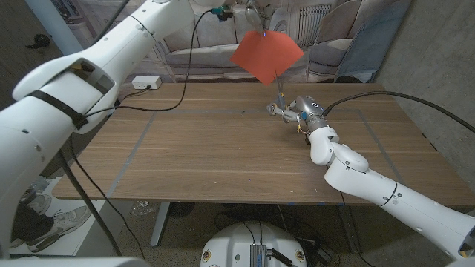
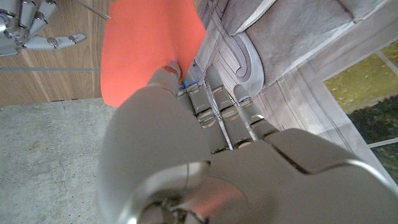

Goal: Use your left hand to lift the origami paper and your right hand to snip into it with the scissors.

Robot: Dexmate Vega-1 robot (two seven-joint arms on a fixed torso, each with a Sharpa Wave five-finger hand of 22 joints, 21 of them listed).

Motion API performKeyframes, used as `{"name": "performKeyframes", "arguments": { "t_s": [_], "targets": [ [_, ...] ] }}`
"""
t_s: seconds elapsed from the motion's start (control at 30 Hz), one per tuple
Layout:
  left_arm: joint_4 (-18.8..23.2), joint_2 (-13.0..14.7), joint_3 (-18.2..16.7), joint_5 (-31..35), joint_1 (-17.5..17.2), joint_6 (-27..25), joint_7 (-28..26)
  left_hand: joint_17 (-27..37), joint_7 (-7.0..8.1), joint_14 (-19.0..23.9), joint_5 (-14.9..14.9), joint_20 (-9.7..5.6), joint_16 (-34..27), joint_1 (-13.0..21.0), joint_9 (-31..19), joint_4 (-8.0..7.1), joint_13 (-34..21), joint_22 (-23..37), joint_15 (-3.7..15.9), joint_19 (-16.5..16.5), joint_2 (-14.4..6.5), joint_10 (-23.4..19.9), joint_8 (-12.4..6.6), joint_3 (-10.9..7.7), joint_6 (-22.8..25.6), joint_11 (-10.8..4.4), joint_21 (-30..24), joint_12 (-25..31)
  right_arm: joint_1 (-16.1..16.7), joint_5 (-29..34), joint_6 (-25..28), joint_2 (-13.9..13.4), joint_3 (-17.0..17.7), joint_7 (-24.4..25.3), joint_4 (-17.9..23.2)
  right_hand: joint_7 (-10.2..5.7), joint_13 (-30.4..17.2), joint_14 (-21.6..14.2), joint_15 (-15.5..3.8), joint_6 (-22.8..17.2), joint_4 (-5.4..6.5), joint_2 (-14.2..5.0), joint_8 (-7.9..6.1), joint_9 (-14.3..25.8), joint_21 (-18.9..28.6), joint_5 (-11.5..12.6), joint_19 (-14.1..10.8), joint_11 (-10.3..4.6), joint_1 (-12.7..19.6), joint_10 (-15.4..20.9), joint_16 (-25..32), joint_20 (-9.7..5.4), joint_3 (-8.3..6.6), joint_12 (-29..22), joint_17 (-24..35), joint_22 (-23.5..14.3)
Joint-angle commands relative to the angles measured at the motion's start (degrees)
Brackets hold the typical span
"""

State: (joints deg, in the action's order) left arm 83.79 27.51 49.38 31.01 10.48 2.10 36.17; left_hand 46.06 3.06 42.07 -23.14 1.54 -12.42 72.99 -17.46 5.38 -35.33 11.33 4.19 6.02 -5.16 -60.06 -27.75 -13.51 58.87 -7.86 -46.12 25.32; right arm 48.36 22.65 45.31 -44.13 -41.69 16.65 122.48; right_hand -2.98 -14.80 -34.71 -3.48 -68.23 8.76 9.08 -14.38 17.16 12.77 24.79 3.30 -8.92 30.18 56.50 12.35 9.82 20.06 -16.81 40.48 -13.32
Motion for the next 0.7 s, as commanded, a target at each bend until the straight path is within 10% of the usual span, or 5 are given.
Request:
{"name": "performKeyframes", "arguments": {
  "t_s": [0.03,0.7],
  "targets": [
    [-3.7,-3.0,0.9,0.0,0.2,0.1,-6.5,0.3,-0.36,0.4,-0.6,0.07,-0.2,0.9,-3.2,0.13,-0.2,0.2,9.58,0.5,-0.2,-3.3,-1.04,0.21,2.8,-3.28,0.2,-0.1,0.3,1.8,-1.3,0.5,0.4,0.4,-0.1,0.39,-0.1,-0.5,-9.1,-0.2,-0.25,0.1,-0.19,0.2,0.5,-0.1,-0.3,0.11,-0.5,0.6,0.5,0.44,0.13,-0.2,0.2,-0.1],
    [-4.7,-5.1,1.5,-8.8,1.4,-1.0,-0.5,0.9,-0.85,0.5,-0.8,0.48,-0.3,1.2,-3.5,0.04,-0.4,0.2,9.58,0.5,-0.5,-3.4,-0.98,0.45,2.5,-3.35,0.2,-0.3,1.4,-0.3,-5.8,-0.1,3.7,-1.2,-1.4,0.25,-0.1,-0.5,-9.12,0.0,-0.4,-0.02,-0.16,0.3,0.6,-0.1,-0.5,0.11,-0.9,0.3,0.6,0.49,0.05,-0.1,0.3,-0.1]
  ]
}}
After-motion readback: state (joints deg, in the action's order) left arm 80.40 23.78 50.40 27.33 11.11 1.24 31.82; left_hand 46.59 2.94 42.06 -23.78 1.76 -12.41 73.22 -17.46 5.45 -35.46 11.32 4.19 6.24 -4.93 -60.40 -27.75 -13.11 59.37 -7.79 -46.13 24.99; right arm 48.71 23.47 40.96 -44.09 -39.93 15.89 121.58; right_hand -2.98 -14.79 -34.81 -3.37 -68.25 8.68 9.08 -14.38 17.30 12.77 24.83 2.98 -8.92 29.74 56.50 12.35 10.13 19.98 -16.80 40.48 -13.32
